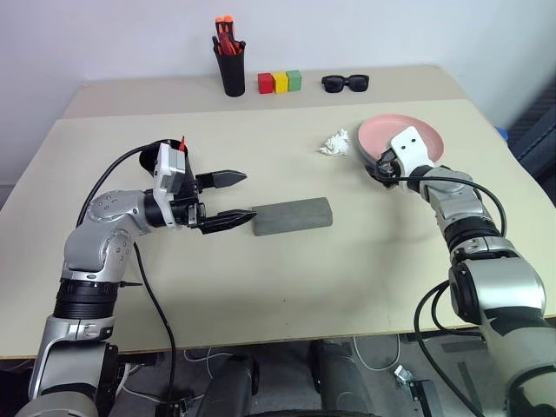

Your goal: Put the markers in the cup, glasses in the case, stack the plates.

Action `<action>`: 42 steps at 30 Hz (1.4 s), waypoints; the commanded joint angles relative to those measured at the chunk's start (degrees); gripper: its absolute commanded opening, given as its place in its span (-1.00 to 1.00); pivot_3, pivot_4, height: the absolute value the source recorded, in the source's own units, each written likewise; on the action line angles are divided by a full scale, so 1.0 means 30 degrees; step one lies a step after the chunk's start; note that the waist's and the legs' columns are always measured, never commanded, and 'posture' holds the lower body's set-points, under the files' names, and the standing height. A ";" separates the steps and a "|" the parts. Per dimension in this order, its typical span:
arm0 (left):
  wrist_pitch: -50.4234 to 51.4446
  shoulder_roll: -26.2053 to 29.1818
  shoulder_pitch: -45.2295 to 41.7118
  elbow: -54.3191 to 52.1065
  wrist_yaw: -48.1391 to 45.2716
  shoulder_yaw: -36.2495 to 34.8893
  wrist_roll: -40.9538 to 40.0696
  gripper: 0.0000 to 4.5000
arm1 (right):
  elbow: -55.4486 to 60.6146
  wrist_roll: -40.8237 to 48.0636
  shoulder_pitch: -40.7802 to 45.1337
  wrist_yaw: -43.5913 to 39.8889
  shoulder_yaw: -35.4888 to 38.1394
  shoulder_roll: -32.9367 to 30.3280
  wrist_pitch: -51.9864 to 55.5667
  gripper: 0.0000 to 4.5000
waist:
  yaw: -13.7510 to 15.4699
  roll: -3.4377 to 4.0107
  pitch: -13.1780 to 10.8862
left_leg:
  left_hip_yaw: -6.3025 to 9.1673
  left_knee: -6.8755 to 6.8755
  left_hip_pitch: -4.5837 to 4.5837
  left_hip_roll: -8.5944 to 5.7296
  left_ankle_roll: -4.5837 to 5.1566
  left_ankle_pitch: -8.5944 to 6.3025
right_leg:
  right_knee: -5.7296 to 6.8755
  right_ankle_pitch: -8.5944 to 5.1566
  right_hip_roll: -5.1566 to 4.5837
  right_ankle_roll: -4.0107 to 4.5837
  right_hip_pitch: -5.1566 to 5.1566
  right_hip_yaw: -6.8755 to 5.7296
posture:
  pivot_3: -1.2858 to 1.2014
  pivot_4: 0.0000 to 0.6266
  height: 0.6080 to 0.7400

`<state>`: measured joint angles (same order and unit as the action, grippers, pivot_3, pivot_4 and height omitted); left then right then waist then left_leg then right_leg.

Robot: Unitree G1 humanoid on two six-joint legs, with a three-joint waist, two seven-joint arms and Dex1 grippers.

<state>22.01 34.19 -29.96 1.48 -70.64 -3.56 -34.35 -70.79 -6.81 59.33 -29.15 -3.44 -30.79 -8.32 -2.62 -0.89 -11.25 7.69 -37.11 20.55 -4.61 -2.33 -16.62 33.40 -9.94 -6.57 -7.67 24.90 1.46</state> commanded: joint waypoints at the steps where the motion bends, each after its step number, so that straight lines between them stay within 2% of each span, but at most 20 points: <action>1: 0.0060 0.0008 -0.0355 -0.0756 0.0223 -0.0215 -0.0223 1.00 | -0.0354 -0.0665 0.0754 0.0862 -0.0193 -0.0067 0.0679 0.42 | 0.0000 0.0000 0.0000 | -0.0001 0.0000 0.0000 0.0000 -0.0002 0.0001 | 0.0001 0.0000 0.0000 0.0000 -0.0001 0.0001 | 0.03 -0.52 1.00; 3: 0.0144 0.0058 -0.0298 -0.0951 0.0370 -0.0268 -0.0270 1.00 | -0.0594 -0.0835 0.0956 0.1254 -0.0168 -0.0076 0.1257 0.13 | 0.0001 0.0000 0.0000 | -0.0001 0.0000 0.0001 0.0000 -0.0005 0.0002 | 0.0001 0.0000 0.0000 0.0001 0.0000 0.0003 | 0.03 -0.52 1.00; 8: 0.0399 0.0144 -0.0041 -0.1455 0.0752 -0.0474 -0.0410 1.00 | -0.0778 -0.1436 0.1076 0.1616 -0.0331 -0.0119 0.1348 -0.99 | -0.0008 0.0002 0.0002 | -0.0001 0.0002 -0.0005 0.0001 -0.0004 0.0001 | 0.0007 0.0000 0.0002 0.0001 0.0002 0.0003 | 0.03 -0.52 1.00; 12: 0.0503 0.0151 0.0073 -0.1705 0.0989 -0.0582 -0.0488 1.00 | -0.0726 -0.1637 0.1176 0.1336 -0.0403 -0.0132 0.1211 -0.99 | 0.0001 -0.0005 0.0007 | 0.0000 -0.0004 -0.0018 0.0000 0.0000 -0.0001 | 0.0006 0.0001 0.0002 0.0001 -0.0019 0.0003 | 0.03 -0.52 1.00; 18: 0.0461 0.0161 0.0147 -0.1687 0.1068 -0.0585 -0.0561 1.00 | -0.0250 -0.1497 0.1123 -0.0627 -0.0390 -0.0365 0.1395 -0.99 | -0.0014 -0.0006 0.0007 | 0.0000 -0.0002 -0.0018 0.0000 -0.0002 0.0000 | 0.0008 0.0001 0.0002 0.0001 -0.0013 0.0003 | 0.03 -0.52 1.00; 23: 0.0381 0.0215 0.0183 -0.1624 0.1114 -0.0556 -0.0576 1.00 | 0.2037 -0.1298 0.0678 -0.4454 -0.0615 -0.1713 0.1899 -0.99 | -0.0018 -0.0005 0.0007 | -0.0001 -0.0002 -0.0016 0.0000 0.0000 -0.0001 | 0.0008 0.0000 0.0003 0.0000 -0.0012 0.0002 | 0.03 -0.52 1.00; 27: 0.0377 0.0199 0.0353 -0.1775 0.1143 -0.0593 -0.0686 1.00 | 0.6811 -0.0819 -0.0916 -0.8528 -0.0696 -0.3939 0.3745 -0.99 | 0.0074 0.0004 0.0001 | 0.0000 -0.0003 -0.0011 0.0000 0.0022 -0.0013 | 0.0007 0.0000 0.0003 -0.0002 -0.0012 0.0003 | 0.03 -0.52 1.00; 30: 0.0328 0.0178 0.0496 -0.1848 0.1138 -0.0649 -0.0726 1.00 | 1.2680 0.0417 -0.3665 -1.2016 -0.0407 -0.6063 0.6103 -0.99 | 0.0163 0.0007 -0.0001 | 0.0010 -0.0010 0.0013 -0.0003 0.0020 -0.0014 | 0.0009 0.0000 0.0000 -0.0003 0.0000 0.0000 | 0.03 -0.52 1.00; 32: 0.0279 0.0161 0.0539 -0.1821 0.1126 -0.0715 -0.0731 1.00 | 1.6128 0.1065 -0.5744 -1.3072 -0.0010 -0.7307 0.7558 -0.99 | 0.0148 0.0009 0.0000 | 0.0008 -0.0008 0.0007 -0.0003 0.0022 -0.0018 | 0.0011 -0.0001 0.0000 -0.0005 -0.0001 -0.0001 | 0.03 -0.52 1.00; 36: 0.0199 0.0100 0.0561 -0.1734 0.1051 -0.0741 -0.0752 1.00 | 2.0128 0.1652 -0.8519 -1.2803 0.0752 -0.8390 0.9167 -0.99 | 0.0019 0.0010 0.0001 | -0.0018 -0.0028 -0.0005 0.0007 0.0028 -0.0021 | 0.0019 -0.0001 -0.0002 -0.0006 -0.0005 0.0008 | 0.03 -0.52 1.00; 42: 0.0499 0.0137 0.0310 -0.1538 0.0578 -0.0999 -0.1390 1.00 | 2.3419 0.2252 -1.1409 -1.1597 0.1378 -0.8152 0.9357 -0.99 | 0.0128 0.0010 0.0001 | -0.0029 -0.0062 -0.0028 0.0028 0.0024 -0.0017 | 0.0053 -0.0002 0.0000 -0.0004 -0.0029 0.0013 | 0.03 -0.52 1.00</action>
<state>23.42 34.07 -27.89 -2.40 -68.29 -4.33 -36.89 -3.93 -1.36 25.31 -64.72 -1.52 -55.05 20.34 -2.24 -0.86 -11.24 7.60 -37.30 20.48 -4.52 -2.26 -16.67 33.56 -9.95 -6.57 -7.68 24.81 1.50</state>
